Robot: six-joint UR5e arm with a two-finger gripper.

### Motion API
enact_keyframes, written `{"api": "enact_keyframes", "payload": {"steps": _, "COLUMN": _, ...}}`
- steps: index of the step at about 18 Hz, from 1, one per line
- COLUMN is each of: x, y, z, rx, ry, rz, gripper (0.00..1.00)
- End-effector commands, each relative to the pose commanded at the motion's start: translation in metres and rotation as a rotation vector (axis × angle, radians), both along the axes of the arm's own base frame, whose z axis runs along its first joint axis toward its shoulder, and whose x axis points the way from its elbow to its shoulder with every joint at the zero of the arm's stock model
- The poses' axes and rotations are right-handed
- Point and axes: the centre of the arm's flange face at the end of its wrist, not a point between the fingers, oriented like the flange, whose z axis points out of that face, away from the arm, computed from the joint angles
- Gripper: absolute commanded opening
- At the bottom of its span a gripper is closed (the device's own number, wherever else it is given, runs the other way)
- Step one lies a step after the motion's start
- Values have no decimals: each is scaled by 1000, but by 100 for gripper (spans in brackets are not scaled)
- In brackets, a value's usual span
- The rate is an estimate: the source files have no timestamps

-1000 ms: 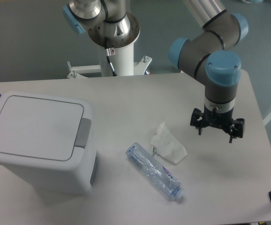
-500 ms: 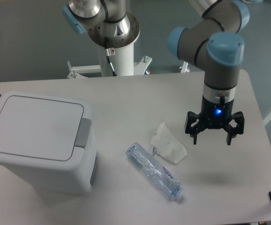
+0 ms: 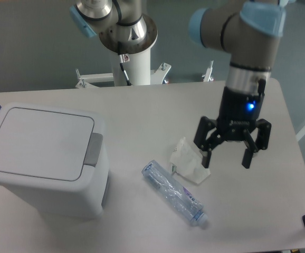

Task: Open the trash can
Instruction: 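Move the open gripper over to the white trash can lid edge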

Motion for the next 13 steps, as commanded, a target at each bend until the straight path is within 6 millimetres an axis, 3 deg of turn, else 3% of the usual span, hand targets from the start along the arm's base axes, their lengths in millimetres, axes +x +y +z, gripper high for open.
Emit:
{"api": "enact_keyframes", "payload": {"steps": 3, "x": 48, "y": 16, "z": 7, "rx": 5, "ry": 0, "rz": -63, "gripper": 100}}
{"api": "enact_keyframes", "payload": {"steps": 7, "x": 97, "y": 8, "z": 0, "rx": -1, "ry": 10, "rz": -104, "gripper": 100}}
{"api": "enact_keyframes", "payload": {"steps": 9, "x": 108, "y": 12, "z": -8, "rx": -6, "ry": 6, "rz": -120, "gripper": 100}}
{"api": "enact_keyframes", "payload": {"steps": 13, "x": 110, "y": 29, "z": -26, "rx": -7, "ry": 8, "rz": -147, "gripper": 100}}
